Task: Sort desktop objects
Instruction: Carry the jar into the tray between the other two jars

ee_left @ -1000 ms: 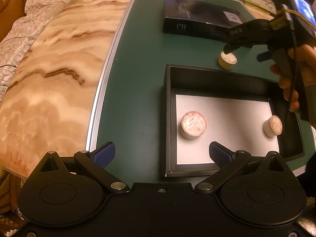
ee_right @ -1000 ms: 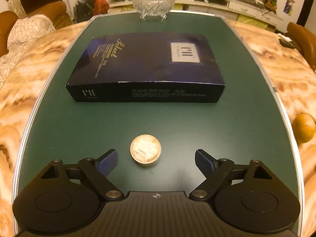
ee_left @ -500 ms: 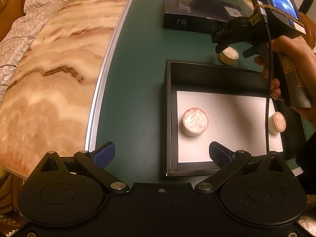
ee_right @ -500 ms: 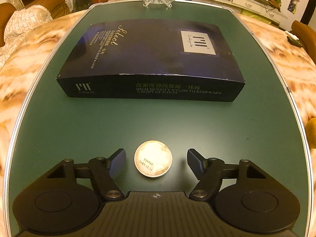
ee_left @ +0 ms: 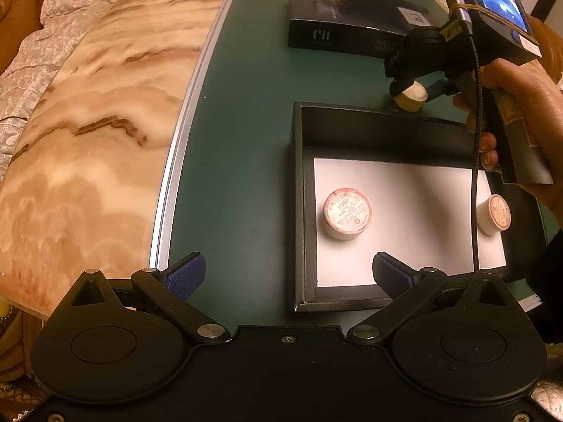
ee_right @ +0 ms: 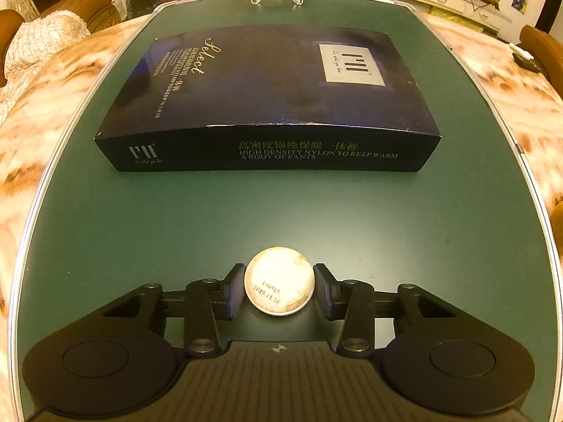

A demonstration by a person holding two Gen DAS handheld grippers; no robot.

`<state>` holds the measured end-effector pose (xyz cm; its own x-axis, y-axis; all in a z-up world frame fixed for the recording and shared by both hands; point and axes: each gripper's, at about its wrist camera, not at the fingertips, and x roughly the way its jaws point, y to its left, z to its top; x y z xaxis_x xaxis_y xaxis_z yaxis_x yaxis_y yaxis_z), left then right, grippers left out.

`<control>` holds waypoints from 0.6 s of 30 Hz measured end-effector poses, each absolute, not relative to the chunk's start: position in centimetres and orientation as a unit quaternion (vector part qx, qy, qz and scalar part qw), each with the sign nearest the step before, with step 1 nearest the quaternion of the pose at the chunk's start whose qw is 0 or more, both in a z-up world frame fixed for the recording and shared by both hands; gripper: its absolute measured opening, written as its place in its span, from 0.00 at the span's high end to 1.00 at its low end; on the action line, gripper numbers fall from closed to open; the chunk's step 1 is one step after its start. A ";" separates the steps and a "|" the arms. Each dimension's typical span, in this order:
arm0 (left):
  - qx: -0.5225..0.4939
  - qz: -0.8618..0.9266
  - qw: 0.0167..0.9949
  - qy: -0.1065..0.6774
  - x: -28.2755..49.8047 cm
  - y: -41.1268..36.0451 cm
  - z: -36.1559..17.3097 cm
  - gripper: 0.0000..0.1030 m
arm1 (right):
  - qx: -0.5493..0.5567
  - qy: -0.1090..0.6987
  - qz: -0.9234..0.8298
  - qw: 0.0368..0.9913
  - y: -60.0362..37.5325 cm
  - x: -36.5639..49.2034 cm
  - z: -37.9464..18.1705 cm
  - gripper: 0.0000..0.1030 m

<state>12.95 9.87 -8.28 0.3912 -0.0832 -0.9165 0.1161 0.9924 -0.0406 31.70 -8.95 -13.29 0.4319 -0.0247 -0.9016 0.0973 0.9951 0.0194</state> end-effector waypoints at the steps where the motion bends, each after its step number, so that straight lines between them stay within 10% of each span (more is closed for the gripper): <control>1: 0.015 -0.060 0.834 0.549 12.9 9.9 -8.3 0.00 | 0.033 0.532 -0.035 0.846 -8.9 31.7 -13.3 0.56; 18: 0.003 -0.059 0.844 0.534 11.7 10.7 -6.9 0.00 | 0.039 0.499 0.013 0.866 -9.0 23.8 -6.7 0.56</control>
